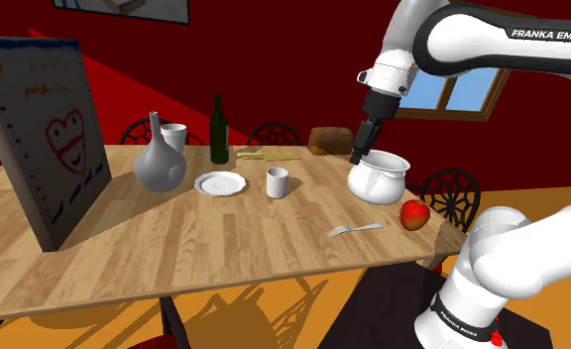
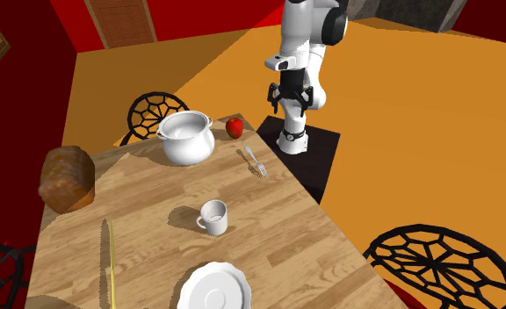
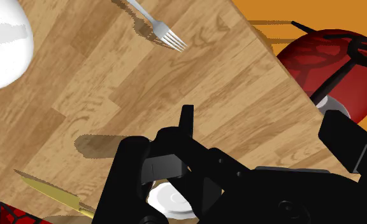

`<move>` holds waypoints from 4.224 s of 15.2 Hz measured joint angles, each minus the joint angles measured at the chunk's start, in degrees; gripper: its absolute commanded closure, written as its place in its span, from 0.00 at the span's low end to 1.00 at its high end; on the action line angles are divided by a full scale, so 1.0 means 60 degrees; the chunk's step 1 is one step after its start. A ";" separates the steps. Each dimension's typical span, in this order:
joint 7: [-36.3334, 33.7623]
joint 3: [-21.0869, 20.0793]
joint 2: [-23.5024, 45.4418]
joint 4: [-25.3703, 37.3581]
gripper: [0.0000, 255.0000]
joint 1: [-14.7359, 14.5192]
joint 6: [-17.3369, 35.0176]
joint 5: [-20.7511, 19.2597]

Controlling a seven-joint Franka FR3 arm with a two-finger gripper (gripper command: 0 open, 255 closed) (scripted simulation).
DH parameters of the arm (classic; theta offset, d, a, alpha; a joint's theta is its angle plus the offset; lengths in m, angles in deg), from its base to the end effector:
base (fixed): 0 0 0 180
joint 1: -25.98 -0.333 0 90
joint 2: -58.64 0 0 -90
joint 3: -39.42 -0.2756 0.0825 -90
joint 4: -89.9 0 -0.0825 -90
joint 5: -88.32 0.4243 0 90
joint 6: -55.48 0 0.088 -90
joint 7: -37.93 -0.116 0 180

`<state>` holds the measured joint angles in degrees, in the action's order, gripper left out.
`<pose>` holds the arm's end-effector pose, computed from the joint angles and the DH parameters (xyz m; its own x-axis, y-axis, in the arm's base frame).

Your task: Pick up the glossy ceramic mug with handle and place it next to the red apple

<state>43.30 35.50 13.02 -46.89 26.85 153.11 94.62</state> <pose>0.3865 0.0347 0.5525 0.9863 0.1166 0.1163 0.1231 -0.9911 -0.0503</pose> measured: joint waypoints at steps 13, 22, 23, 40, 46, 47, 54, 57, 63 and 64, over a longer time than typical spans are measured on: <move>0.0674 0.0145 0.3846 0.1091 0.00 0.0301 0.2492 -0.0563; 0.1072 0.0286 0.7143 0.3019 0.00 0.0524 0.3685 -0.1055; 0.1126 0.0312 0.7485 0.3250 0.00 0.0550 0.3773 -0.1105; 0.1262 0.0432 1.1499 0.6314 0.00 0.0590 0.4547 -0.1603; 0.1258 0.0433 1.1526 0.6261 0.00 0.0590 0.4633 -0.1606; 0.1258 0.0433 1.1526 0.6261 1.00 0.0590 0.4633 -0.1606; 0.1258 0.0433 1.1527 0.6260 1.00 0.0590 0.4632 -0.1606; 0.1258 0.0433 1.1526 0.6259 1.00 0.0590 0.4633 -0.1606; 0.1278 0.0421 1.1239 0.6499 1.00 0.0585 0.4107 -0.1585; 0.1293 0.0421 1.1193 0.6582 1.00 0.0591 0.3980 -0.1578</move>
<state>51.06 38.03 80.19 -7.40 30.39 177.00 85.15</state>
